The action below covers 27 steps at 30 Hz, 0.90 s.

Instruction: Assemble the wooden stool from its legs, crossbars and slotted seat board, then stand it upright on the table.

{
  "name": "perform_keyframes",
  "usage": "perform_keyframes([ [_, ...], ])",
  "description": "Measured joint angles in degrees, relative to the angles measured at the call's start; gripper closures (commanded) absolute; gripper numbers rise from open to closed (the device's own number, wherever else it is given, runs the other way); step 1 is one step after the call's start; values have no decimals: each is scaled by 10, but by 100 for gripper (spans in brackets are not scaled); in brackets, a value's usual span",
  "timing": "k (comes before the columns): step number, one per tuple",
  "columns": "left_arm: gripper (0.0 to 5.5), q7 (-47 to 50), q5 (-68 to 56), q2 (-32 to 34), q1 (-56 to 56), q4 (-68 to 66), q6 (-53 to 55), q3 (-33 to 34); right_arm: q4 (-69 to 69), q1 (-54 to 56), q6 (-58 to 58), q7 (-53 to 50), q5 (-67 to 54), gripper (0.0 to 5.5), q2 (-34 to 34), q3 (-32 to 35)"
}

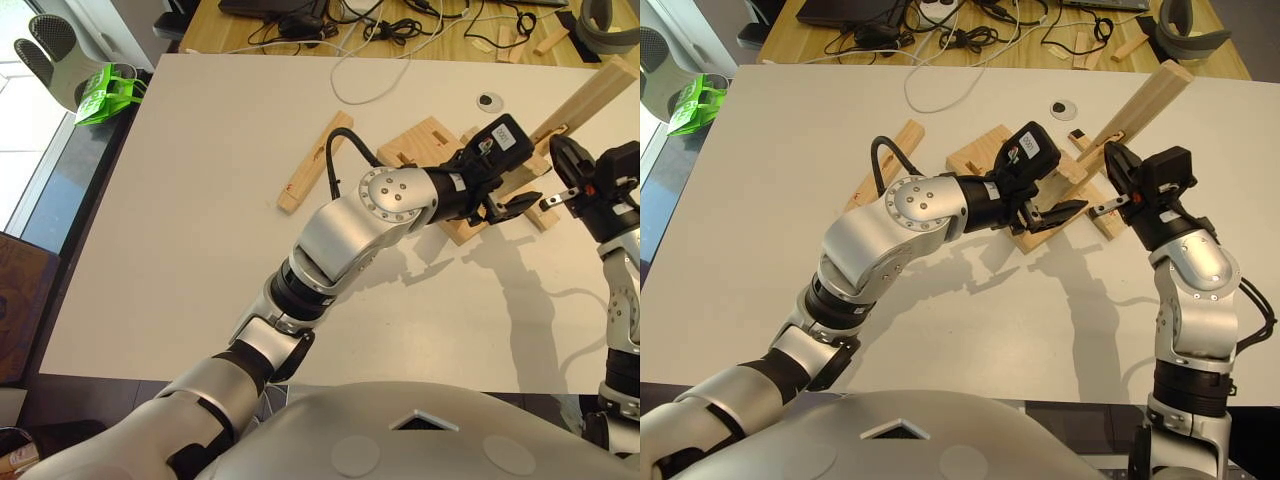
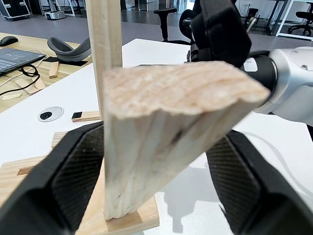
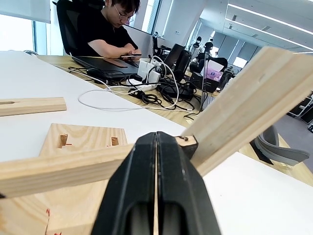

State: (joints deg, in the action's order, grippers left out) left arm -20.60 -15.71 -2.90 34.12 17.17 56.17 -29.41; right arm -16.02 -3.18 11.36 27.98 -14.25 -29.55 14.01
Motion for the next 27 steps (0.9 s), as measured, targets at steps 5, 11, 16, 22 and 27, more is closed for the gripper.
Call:
perform_keyframes([
  [5, 211, 0, 0, 0, 0, 0, 0, 0, 4, 0, 1, -4, 23, 548, -2, -15],
  [11, 211, 0, 0, 1, 0, 0, 0, 0, 5, -1, 14, -9, 28, 548, -6, -21],
  [16, 211, 0, 0, 1, 0, 0, 0, 0, 13, 19, 47, -9, 15, 548, -6, -21],
  [22, 211, 0, 0, 1, 0, 0, 2, 0, 7, 28, 83, -7, -4, 548, -7, -22],
  [27, 211, 0, 0, 1, 0, 1, 5, 0, -3, 43, 153, -13, -51, 548, -2, -13],
])
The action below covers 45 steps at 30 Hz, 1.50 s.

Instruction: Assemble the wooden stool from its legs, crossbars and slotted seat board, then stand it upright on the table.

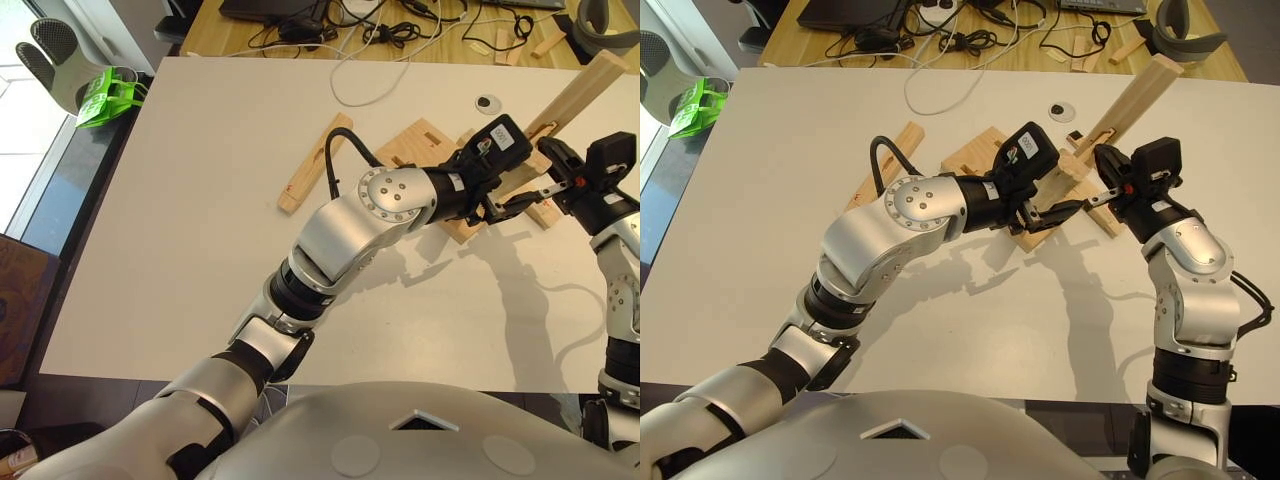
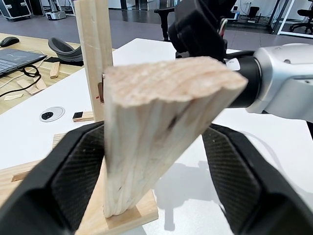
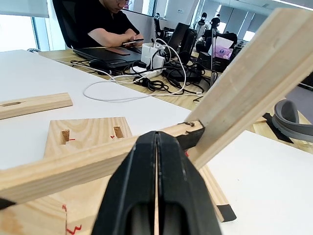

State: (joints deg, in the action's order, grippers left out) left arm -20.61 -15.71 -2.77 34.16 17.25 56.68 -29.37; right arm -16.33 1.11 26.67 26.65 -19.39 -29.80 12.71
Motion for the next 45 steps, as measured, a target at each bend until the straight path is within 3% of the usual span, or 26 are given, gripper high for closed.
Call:
perform_keyframes([
  [7, 211, 0, 0, 0, 0, 0, 0, 0, 1, 40, 114, -22, -76, 548, 7, 25],
  [20, 211, 0, 0, 0, 0, 1, 1, 0, 7, 57, 201, -52, -129, 548, 17, 37],
  [29, 211, -1, 0, 0, 0, 2, 1, 0, -14, 74, 78, -55, -80, 548, 34, 23],
  [36, 211, -1, 0, 2, 1, 0, -1, 2, -13, 176, 77, -59, -66, 548, 14, 10],
  [39, 211, -1, 0, 2, 2, 0, -2, 3, 41, 132, 183, -9, -63, 548, -43, -42],
  [45, 211, -1, 0, 3, 4, 0, -2, 8, 47, 117, 227, 17, -83, 548, -82, -33],
])
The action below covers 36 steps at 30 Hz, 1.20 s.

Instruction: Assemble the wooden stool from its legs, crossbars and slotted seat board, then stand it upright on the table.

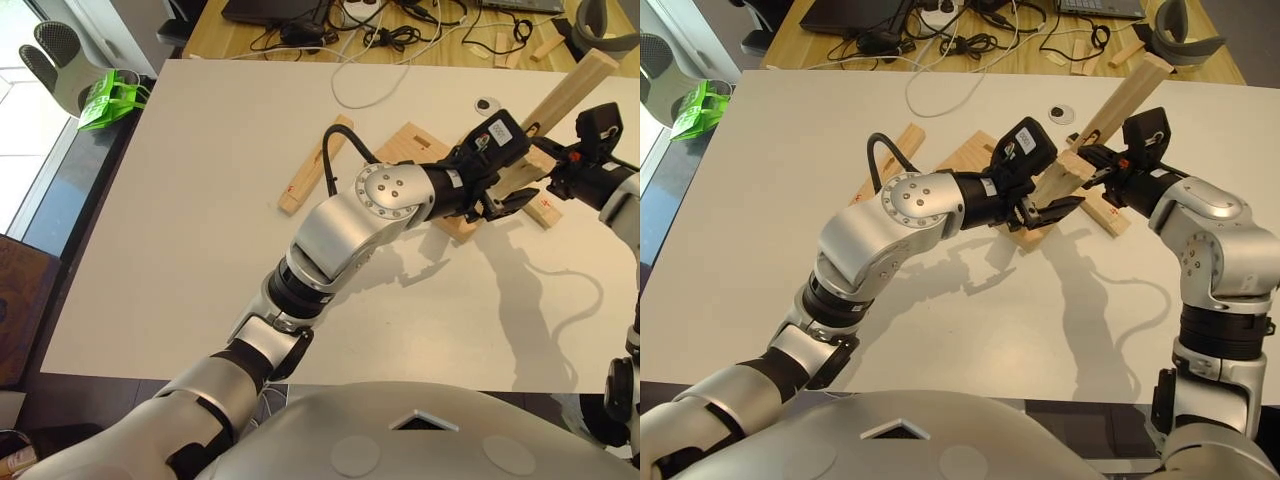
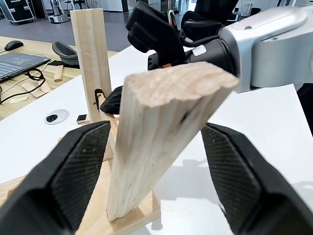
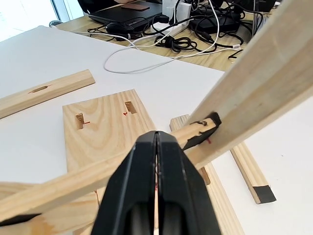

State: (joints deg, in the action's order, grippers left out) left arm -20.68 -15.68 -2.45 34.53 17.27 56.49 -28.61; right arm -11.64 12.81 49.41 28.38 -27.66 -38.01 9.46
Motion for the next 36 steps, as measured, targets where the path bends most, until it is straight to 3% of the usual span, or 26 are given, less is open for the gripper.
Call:
perform_keyframes([
  [7, 211, -5, 4, 7, 4, -1, -6, 4, 1, 6, -95, -41, 0, 548, 78, 31],
  [15, 211, -24, -7, 27, 33, 1, -20, 75, 32, 147, -206, -116, 41, 548, 103, 65],
  [26, 211, -35, -24, 48, 40, 23, -15, 95, 512, 556, -357, -180, 124, 548, 23, 97],
  [31, 211, -31, -24, 47, 40, 24, -14, 94, 545, 492, -161, -178, 118, 548, 38, 85],
  [33, 211, -28, -24, 46, 39, 24, -14, 94, 455, 388, -51, -162, 88, 548, 62, 70],
  [36, 211, -22, -24, 45, 38, 23, -13, 94, 326, 325, 18, -135, 77, 548, 60, 41],
])
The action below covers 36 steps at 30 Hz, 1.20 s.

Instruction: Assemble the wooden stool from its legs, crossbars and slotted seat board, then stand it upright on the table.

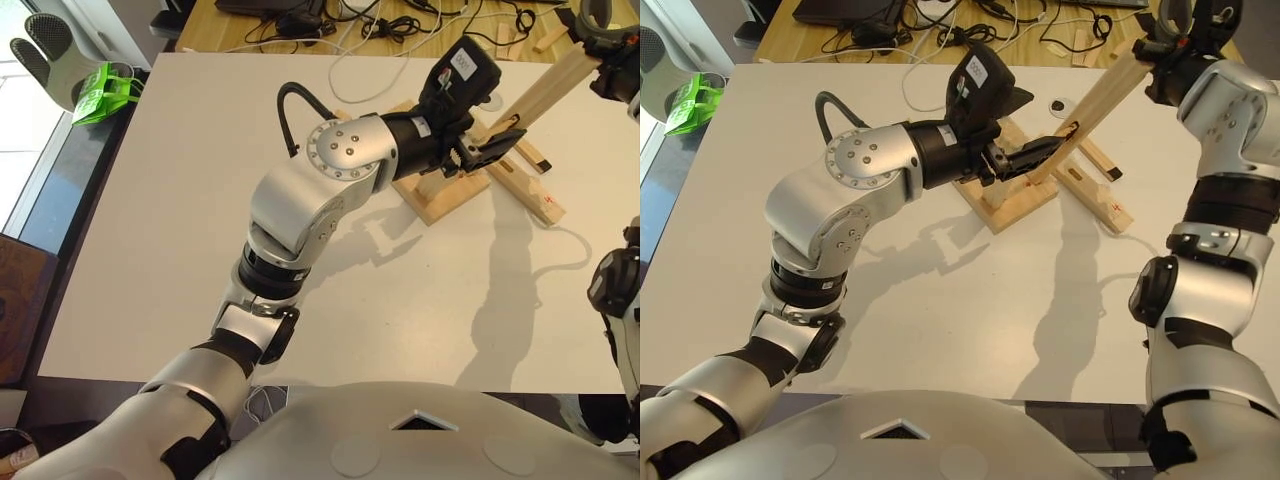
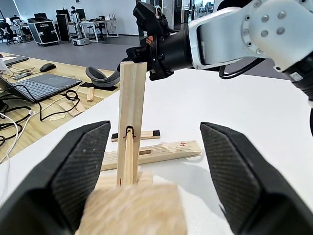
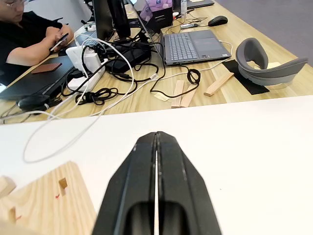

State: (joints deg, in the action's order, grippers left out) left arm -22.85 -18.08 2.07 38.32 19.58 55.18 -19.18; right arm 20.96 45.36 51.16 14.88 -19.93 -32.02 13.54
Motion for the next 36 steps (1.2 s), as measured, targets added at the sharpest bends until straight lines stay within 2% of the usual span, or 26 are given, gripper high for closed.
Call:
perform_keyframes([
  [6, 211, 2, 0, -1, -1, -3, -1, 0, -20, -7, -50, -24, 31, 548, 5, -2],
  [10, 211, 2, 0, -3, -2, -5, -2, -2, -30, 31, -208, -30, 63, 548, 6, -6],
  [14, 211, 2, 0, -2, -2, -6, -3, -2, -32, 109, -297, -32, 62, 548, 6, 12],
  [17, 211, 2, 0, -2, -2, -6, -3, -2, -21, 108, -262, -17, 41, 548, 11, 17],
  [20, 211, 1, 0, -1, -3, -5, -3, -2, -24, 36, -138, 36, 3, 548, 20, 2],
  [24, 211, 2, 0, 1, -4, -5, -3, -1, -97, -33, -51, 90, -13, 548, -9, -35],
  [29, 211, 1, 0, 1, -4, -6, -3, -2, -109, -36, -62, 78, -17, 548, 6, -19],
  [36, 211, 10, 2, -4, -8, -15, -5, -6, -125, 10, -209, 48, -30, 548, 53, 31],
])
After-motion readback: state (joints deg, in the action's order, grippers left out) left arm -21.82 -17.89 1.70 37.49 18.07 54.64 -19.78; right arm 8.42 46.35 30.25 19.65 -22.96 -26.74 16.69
